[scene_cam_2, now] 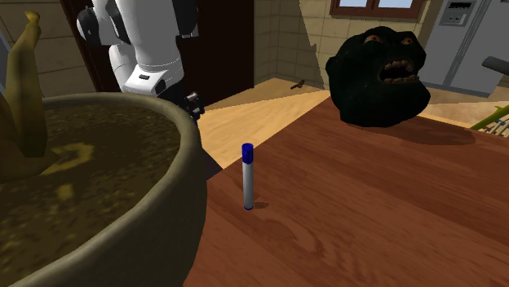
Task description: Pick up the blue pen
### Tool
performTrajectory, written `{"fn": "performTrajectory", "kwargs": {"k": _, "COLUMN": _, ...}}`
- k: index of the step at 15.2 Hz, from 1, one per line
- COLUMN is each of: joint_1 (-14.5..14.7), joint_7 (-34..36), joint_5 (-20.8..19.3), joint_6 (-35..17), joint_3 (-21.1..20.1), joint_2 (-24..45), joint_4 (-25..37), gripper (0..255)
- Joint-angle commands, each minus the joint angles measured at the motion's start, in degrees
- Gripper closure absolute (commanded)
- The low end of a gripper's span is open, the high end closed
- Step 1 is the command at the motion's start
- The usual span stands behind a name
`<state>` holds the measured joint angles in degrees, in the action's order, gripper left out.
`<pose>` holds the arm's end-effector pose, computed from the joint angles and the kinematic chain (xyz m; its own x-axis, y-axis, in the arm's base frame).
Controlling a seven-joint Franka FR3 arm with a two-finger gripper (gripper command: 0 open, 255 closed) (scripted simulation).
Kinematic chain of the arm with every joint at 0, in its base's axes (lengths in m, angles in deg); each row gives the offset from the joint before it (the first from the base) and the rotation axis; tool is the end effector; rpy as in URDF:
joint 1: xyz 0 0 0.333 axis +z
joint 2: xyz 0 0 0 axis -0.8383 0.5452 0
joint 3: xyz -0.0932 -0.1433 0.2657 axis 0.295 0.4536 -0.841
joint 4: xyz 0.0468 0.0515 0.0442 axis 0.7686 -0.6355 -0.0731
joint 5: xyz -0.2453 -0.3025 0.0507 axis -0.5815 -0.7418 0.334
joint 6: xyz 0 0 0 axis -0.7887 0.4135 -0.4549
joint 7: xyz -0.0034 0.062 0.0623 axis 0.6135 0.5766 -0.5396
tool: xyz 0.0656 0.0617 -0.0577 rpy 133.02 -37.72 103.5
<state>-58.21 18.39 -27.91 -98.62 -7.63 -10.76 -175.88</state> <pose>0.2974 0.0036 0.5500 0.9683 -0.1453 -0.2030 -0.1621 -0.9844 -0.0688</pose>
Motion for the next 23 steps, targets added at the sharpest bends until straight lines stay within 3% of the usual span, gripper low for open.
{"fn": "performTrajectory", "kwargs": {"k": 1, "joint_1": 0.00, "joint_7": 0.00, "joint_5": 0.00, "joint_6": 0.00, "joint_3": 0.00, "joint_2": 0.00, "joint_4": 0.00, "gripper": 0}}
{"fn": "performTrajectory", "kwargs": {"k": 12, "joint_1": 0.02, "joint_7": 1.33, "joint_5": -1.66, "joint_6": -7.11, "joint_3": -1.85, "joint_2": 19.74, "joint_4": 19.74, "gripper": 0}}
{"fn": "performTrajectory", "kwargs": {"k": 23, "joint_1": 0.20, "joint_7": 3.47, "joint_5": -4.96, "joint_6": -6.67, "joint_3": -3.54, "joint_2": 39.37, "joint_4": 46.77, "gripper": 0}}
